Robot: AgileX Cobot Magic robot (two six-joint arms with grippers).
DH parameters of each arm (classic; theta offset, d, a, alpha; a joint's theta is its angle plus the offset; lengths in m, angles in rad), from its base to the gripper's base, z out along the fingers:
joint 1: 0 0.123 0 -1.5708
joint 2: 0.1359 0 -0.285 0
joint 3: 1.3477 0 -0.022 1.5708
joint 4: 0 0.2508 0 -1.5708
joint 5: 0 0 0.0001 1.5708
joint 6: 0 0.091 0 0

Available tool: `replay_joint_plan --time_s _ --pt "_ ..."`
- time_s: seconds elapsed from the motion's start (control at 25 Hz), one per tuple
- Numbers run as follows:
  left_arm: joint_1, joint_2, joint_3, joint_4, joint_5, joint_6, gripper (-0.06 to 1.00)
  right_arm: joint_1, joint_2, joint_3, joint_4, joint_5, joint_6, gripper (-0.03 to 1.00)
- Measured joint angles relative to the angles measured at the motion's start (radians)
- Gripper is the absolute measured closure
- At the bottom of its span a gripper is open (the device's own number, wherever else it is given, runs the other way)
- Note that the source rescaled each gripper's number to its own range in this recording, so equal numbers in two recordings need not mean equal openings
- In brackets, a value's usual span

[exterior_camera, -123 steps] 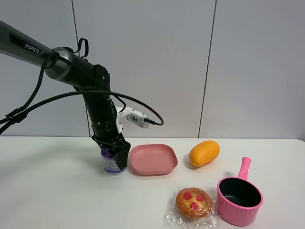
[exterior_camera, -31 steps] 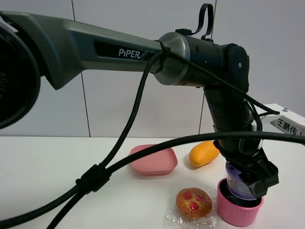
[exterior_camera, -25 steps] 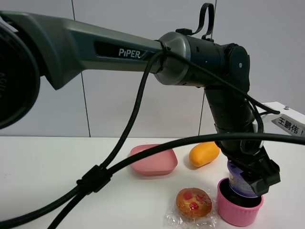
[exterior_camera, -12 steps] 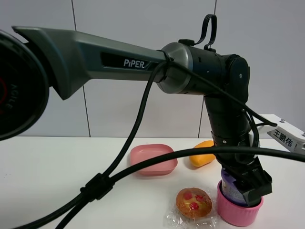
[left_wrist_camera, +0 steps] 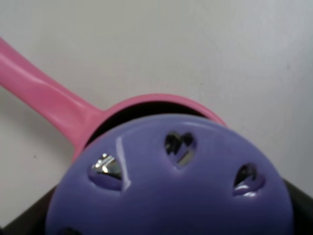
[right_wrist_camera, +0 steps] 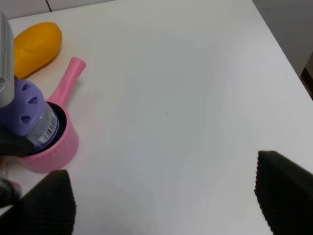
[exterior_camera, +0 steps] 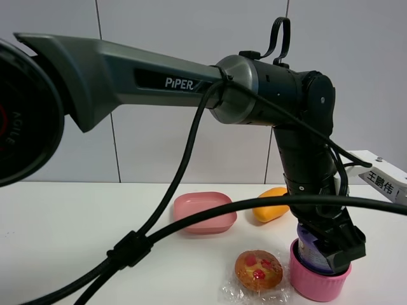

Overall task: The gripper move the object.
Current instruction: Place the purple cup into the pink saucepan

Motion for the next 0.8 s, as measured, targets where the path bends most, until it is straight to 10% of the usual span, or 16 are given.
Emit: replay_joint_plan --time_s 0.8 --pt "0.0 0.0 0.0 0.02 -0.007 0.0 0.94 0.0 0.0 0.0 0.0 0.0 0.0 -0.03"
